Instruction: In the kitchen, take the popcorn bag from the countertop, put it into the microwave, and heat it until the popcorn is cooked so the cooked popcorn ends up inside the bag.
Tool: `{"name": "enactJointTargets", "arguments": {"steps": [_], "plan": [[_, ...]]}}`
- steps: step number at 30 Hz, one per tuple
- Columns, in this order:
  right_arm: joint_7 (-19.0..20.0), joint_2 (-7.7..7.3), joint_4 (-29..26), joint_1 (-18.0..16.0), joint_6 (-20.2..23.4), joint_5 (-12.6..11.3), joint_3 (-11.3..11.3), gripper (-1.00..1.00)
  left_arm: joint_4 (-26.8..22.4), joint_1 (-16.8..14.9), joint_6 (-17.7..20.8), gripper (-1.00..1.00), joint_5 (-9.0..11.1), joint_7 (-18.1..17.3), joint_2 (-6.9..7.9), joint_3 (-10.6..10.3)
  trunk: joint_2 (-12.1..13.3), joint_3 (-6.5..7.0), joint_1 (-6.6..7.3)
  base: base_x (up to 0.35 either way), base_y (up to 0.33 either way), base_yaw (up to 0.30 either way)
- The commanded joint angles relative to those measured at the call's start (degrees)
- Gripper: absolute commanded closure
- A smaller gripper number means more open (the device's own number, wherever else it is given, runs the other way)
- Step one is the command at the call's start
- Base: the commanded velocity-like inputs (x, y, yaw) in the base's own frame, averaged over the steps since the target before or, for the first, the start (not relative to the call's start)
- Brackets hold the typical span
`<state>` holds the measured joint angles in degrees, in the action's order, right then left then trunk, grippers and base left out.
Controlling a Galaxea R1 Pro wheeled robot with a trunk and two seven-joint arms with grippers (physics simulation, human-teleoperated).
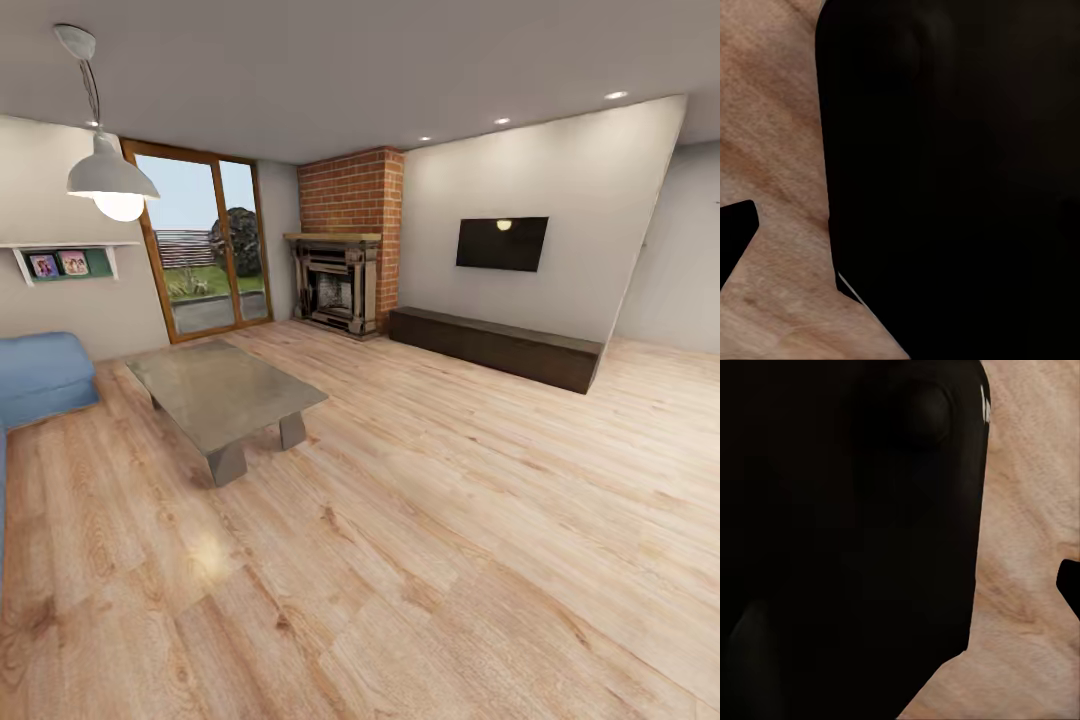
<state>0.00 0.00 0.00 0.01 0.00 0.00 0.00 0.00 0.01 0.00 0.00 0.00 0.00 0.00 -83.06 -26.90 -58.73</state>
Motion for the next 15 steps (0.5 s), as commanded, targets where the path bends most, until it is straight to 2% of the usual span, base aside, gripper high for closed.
{"name": "enactJointTargets", "arguments": {"steps": [1, 2, 12, 15], "plan": [[-0.3, -0.09, 0.0, -0.1, -0.3, -0.3, -0.3, -1.00, -0.3, 0.3, -0.3, -1.00, 0.3, 0.3, -0.33, 0.3, 0.0, -0.03, 0.00, 0.000, 0.000, 0.000], [-0.3, 0.04, 0.0, -0.1, -0.7, -0.1, 0.0, -1.00, -0.7, 0.2, -0.7, -1.00, 0.7, 0.3, -0.65, 0.6, 0.0, -0.03, 0.00, 0.000, 0.000, 0.000], [-0.1, 0.16, 0.0, -0.1, -0.9, 0.2, 0.0, -1.00, -2.4, 0.3, -1.8, -1.00, 2.1, 0.2, -0.13, 0.7, 0.0, -0.03, 0.00, 0.000, 0.000, -0.003], [-0.3, 0.17, 0.0, -0.1, -1.9, -0.3, -0.3, -1.00, -2.4, 0.3, -1.8, -1.00, 2.2, 0.2, -0.10, 0.8, 0.0, -0.03, 0.00, 0.000, 0.000, -0.161]]}}
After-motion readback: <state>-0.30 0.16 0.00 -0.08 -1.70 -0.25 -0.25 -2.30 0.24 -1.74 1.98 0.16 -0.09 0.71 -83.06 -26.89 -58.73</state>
